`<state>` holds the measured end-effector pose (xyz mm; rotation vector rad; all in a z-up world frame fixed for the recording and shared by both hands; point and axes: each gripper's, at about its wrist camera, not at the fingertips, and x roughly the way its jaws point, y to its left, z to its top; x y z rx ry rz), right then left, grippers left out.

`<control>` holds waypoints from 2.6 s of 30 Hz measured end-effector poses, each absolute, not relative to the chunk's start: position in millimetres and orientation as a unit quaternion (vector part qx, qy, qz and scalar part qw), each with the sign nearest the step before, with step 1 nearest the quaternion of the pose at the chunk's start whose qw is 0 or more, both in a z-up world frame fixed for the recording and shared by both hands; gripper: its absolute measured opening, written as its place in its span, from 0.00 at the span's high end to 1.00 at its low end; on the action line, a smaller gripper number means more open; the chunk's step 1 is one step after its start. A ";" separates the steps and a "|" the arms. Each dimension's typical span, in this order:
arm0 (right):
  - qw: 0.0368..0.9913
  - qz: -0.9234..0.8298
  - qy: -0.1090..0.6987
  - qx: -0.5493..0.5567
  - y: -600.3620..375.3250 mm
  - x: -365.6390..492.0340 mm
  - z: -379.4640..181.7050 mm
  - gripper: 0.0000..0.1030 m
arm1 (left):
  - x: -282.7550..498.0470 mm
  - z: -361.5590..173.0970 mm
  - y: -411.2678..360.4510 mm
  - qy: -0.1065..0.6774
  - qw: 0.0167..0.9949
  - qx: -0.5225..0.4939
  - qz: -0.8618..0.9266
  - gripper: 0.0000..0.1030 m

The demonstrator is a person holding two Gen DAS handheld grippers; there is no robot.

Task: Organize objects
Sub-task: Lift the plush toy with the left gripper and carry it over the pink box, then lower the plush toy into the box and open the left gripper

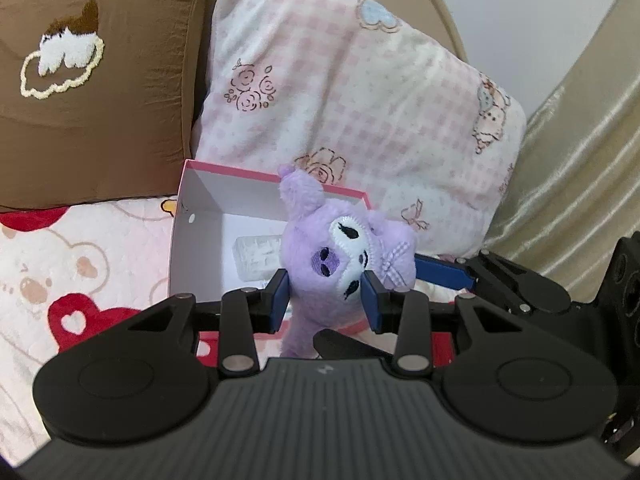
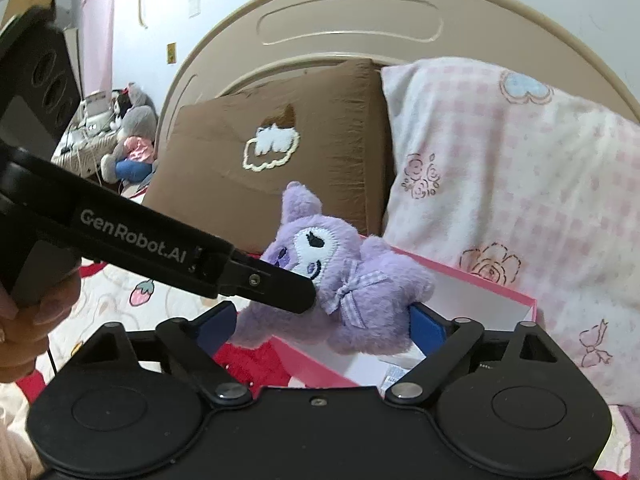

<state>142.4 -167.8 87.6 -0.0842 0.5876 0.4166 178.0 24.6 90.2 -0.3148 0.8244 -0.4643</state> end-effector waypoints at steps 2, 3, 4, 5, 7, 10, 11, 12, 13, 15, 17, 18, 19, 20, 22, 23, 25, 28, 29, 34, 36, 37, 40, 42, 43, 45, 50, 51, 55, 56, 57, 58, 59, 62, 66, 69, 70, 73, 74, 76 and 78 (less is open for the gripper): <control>0.932 0.205 0.299 -0.026 -173.5 157.3 83.5 0.11 | 191.7 80.7 22.6 0.402 0.876 -0.158 -0.215 0.65; 0.929 0.207 0.306 -0.017 -176.5 166.7 80.2 0.11 | 198.2 75.2 21.3 0.405 0.875 -0.160 -0.211 0.64; 0.927 0.207 0.313 -0.009 -179.2 174.8 77.0 0.12 | 205.9 68.3 20.3 0.410 0.873 -0.163 -0.206 0.64; 0.924 0.207 0.321 -0.003 -181.2 181.7 73.0 0.14 | 212.6 62.2 19.3 0.414 0.872 -0.164 -0.202 0.64; 0.919 0.204 0.336 0.009 -187.6 199.3 64.2 0.19 | 226.8 47.7 18.2 0.425 0.867 -0.175 -0.193 0.64; 0.910 0.204 0.361 0.018 -195.3 220.3 46.8 0.29 | 242.9 26.9 17.3 0.441 0.861 -0.181 -0.178 0.64; 0.906 0.207 0.368 0.020 -197.4 225.5 40.7 0.31 | 247.8 19.4 16.7 0.446 0.859 -0.182 -0.175 0.64; 0.901 0.209 0.379 0.027 -200.8 232.9 33.5 0.33 | 251.1 12.4 16.9 0.451 0.857 -0.184 -0.171 0.64; 0.898 0.209 0.386 0.032 -202.7 236.7 27.8 0.34 | 255.5 4.9 15.8 0.456 0.855 -0.183 -0.167 0.64; 0.893 0.208 0.397 0.035 -204.4 243.4 15.9 0.39 | 263.8 -8.5 13.5 0.466 0.852 -0.179 -0.157 0.64; 0.889 0.207 0.406 0.036 -205.1 249.3 3.9 0.42 | 270.9 -19.7 10.2 0.474 0.850 -0.173 -0.150 0.64; 0.887 0.206 0.412 0.038 -206.3 252.7 -2.9 0.42 | 273.8 -24.1 8.3 0.477 0.850 -0.169 -0.148 0.64; 0.884 0.206 0.417 0.041 -207.4 255.6 -8.1 0.42 | 276.8 -28.7 6.0 0.481 0.849 -0.163 -0.145 0.64; 0.882 0.206 0.422 0.043 -207.0 259.0 -12.8 0.43 | 278.8 -32.6 4.0 0.485 0.849 -0.157 -0.141 0.64; 0.876 0.208 0.432 0.048 -208.7 264.9 -22.8 0.43 | 281.6 -39.9 0.8 0.494 0.847 -0.145 -0.135 0.63; 0.873 0.209 0.437 0.050 -208.9 267.5 -27.2 0.44 | 283.2 -43.1 -0.2 0.498 0.845 -0.142 -0.132 0.63; 0.867 0.212 0.447 0.056 -210.0 271.7 -35.8 0.44 | 286.7 -49.9 -2.7 0.512 0.839 -0.132 -0.125 0.63; 0.854 0.214 0.470 0.063 -209.5 279.4 -48.3 0.46 | 295.0 -60.8 -11.5 0.538 0.828 -0.103 -0.119 0.63; 0.850 0.211 0.479 0.062 -209.6 281.9 -52.8 0.48 | 297.4 -63.8 -12.1 0.544 0.824 -0.104 -0.116 0.63; 0.836 0.211 0.500 0.083 -214.2 293.9 -66.8 0.53 | 304.2 -72.4 -10.4 0.551 0.822 -0.103 -0.104 0.63; 0.832 0.210 0.506 0.095 -215.9 299.1 -71.2 0.55 | 305.2 -75.3 -10.4 0.553 0.820 -0.104 -0.102 0.63; 0.829 0.208 0.509 0.100 -216.9 301.2 -73.5 0.56 | 306.3 -77.1 -11.9 0.555 0.820 -0.100 -0.101 0.63; 0.822 0.199 0.522 0.112 -217.2 305.7 -81.8 0.56 | 309.8 -82.5 -18.4 0.560 0.819 -0.084 -0.095 0.63; 0.819 0.194 0.527 0.115 -216.1 307.5 -85.3 0.56 | 312.0 -84.9 -19.8 0.562 0.818 -0.081 -0.091 0.63; 0.819 0.193 0.528 0.114 -215.9 308.0 -87.1 0.56 | 313.4 -86.0 -20.0 0.562 0.818 -0.083 -0.090 0.62; 0.821 0.190 0.527 0.111 -215.1 308.4 -88.3 0.56 | 313.9 -86.8 -19.8 0.562 0.818 -0.082 -0.089 0.61; 0.824 0.185 0.526 0.105 -215.9 309.7 -88.4 0.58 | 310.9 -86.4 -24.4 0.544 0.831 -0.051 -0.101 0.61; 0.824 0.185 0.525 0.099 -214.6 309.4 -88.9 0.58 | 312.0 -87.3 -24.9 0.546 0.830 -0.048 -0.103 0.62; 0.829 0.177 0.523 0.090 -211.7 309.5 -90.0 0.58 | 313.6 -87.0 -23.3 0.545 0.830 -0.051 -0.104 0.61; 0.829 0.175 0.524 0.091 -211.4 309.9 -90.0 0.59 | 313.1 -85.9 -21.6 0.545 0.830 -0.053 -0.106 0.61; 0.829 0.173 0.524 0.092 -211.8 310.7 -90.2 0.59 | 311.6 -84.2 -19.4 0.542 0.832 -0.057 -0.109 0.62; 0.829 0.172 0.524 0.094 -212.1 311.5 -90.6 0.59 | 308.9 -81.1 -18.0 0.536 0.835 -0.058 -0.113 0.63; 0.828 0.171 0.525 0.095 -212.7 311.8 -90.6 0.59 | 306.2 -77.9 -17.6 0.529 0.839 -0.056 -0.117 0.63; 0.828 0.170 0.525 0.095 -213.8 310.9 -92.2 0.59 | 302.3 -70.7 -22.4 0.521 0.842 -0.040 -0.132 0.64; 0.829 0.172 0.523 0.097 -209.8 311.3 -93.8 0.59 | 309.5 -75.4 -23.7 0.530 0.836 -0.048 -0.132 0.76; 0.827 0.175 0.523 0.107 -204.6 313.9 -94.1 0.59 | 312.7 -82.4 -19.0 0.532 0.835 -0.064 -0.121 0.78; 0.827 0.174 0.523 0.111 -203.3 314.8 -94.6 0.60 | 312.8 -84.7 -17.8 0.533 0.835 -0.069 -0.119 0.79; 0.826 0.172 0.525 0.112 -197.1 316.4 -96.4 0.63 | 312.6 -90.2 -16.5 0.534 0.834 -0.076 -0.116 0.80; 0.825 0.171 0.526 0.113 -195.1 316.9 -97.6 0.63 | 312.9 -91.5 -16.5 0.535 0.833 -0.077 -0.114 0.80; 0.824 0.172 0.528 0.115 -192.0 317.4 -100.7 0.63 | 312.4 -92.0 -17.8 0.532 0.837 -0.073 -0.108 0.80; 0.823 0.180 0.527 0.113 -190.8 317.7 -101.6 0.63 | 312.0 -90.8 -21.0 0.527 0.841 -0.062 -0.103 0.79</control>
